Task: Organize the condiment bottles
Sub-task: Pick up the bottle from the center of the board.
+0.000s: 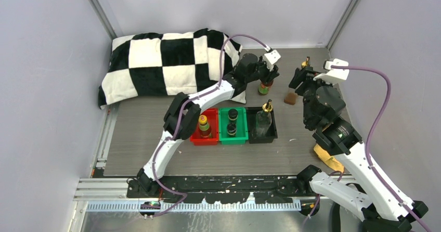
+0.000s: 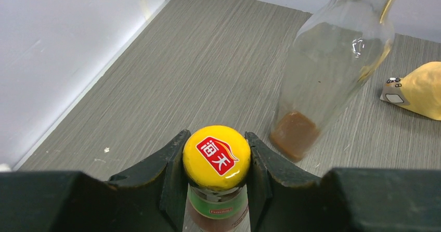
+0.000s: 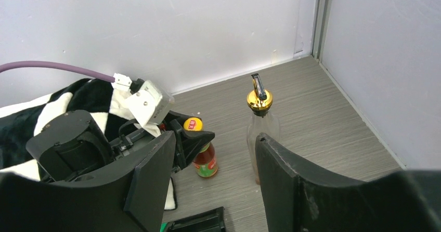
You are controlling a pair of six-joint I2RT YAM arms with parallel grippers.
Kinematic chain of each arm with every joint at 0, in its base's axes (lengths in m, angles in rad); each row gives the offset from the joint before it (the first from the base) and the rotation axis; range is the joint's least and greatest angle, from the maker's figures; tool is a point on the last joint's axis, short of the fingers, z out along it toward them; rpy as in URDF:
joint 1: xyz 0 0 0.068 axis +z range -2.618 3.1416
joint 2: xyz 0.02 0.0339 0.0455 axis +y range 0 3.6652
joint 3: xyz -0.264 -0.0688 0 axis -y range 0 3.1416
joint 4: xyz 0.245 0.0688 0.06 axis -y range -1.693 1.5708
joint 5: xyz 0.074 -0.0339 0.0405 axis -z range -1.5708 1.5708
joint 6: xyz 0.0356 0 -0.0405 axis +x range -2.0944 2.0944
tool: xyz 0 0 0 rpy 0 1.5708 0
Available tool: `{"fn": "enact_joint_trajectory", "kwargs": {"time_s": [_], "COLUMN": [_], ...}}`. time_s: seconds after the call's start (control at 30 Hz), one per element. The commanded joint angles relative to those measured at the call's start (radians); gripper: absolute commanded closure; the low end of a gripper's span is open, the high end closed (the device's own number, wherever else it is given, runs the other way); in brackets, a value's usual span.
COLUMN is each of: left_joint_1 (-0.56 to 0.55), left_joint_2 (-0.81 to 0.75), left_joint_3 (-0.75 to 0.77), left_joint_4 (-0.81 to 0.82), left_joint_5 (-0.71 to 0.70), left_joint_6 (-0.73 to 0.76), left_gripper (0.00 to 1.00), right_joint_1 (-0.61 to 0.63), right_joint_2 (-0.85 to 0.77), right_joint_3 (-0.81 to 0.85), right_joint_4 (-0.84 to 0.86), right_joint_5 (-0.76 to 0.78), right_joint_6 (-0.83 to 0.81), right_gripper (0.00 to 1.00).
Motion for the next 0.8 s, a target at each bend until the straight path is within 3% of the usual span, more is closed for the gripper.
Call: {"fn": "enact_joint_trajectory", "kwargs": {"time_s": [0.0, 0.77], "left_joint_1": [0.017, 0.083], "left_joint_2": [-0.17, -0.483], "left_joint_3": [0.007, -0.207], "left_joint_4": [0.118, 0.024], "left_joint_5": [-0.018, -0.089], "left_joint_6": [0.033, 0.092], "left_gripper": [1.0, 1.0], "right_joint_1": [0.005, 0.006], "right_joint_2": [-0.019, -0.03], "right_joint_3": [0.004, -0.005], "right_joint_4": [0.024, 0.027], "right_joint_5": [0.002, -0.025], "right_joint_6": [0.007, 0.036], "right_gripper": [0.37, 0.37]}}
